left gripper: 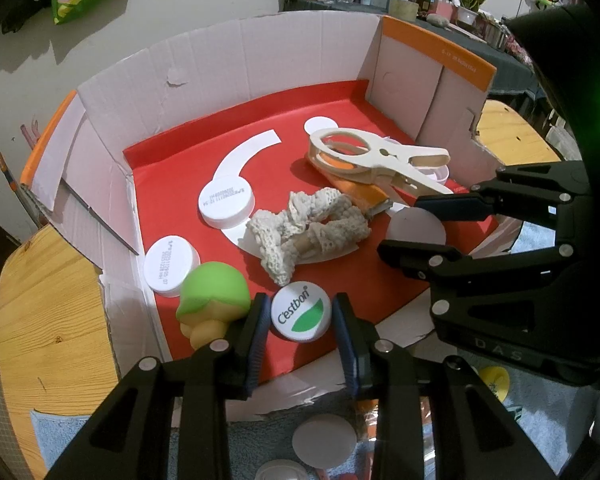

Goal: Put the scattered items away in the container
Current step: 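Lower both caps onto the red floor of the box and open both tools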

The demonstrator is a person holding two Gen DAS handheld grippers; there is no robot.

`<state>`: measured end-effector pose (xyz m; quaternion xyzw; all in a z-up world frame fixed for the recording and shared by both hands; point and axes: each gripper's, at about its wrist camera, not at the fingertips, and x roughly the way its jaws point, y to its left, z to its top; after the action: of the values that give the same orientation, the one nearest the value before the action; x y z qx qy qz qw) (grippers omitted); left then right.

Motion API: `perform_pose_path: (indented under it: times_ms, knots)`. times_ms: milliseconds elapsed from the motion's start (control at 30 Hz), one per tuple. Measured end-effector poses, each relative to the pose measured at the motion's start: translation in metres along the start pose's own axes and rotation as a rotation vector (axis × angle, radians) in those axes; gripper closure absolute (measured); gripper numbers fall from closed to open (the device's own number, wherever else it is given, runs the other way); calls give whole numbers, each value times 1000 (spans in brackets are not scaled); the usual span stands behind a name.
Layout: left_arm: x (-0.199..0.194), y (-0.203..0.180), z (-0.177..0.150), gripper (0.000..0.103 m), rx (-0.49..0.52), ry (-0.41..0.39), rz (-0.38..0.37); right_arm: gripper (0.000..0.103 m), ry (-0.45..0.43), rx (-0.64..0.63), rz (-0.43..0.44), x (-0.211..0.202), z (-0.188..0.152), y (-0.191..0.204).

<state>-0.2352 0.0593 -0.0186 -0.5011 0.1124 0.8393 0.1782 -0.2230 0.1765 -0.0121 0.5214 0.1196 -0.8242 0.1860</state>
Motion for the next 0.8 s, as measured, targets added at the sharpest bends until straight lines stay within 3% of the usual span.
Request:
perform_pose_path:
  times_ms: [267,400,800]
  knots:
    - [2,1,0,59,-4,0,11,63,6,-1,2,-4,-2,3]
    - [2,3,0,58,-9,0,6,55,5,-3,-10,-5,-2,6]
    - [2,3,0,52,-4,-6,16,49,3,3,-12,-12,-5,14]
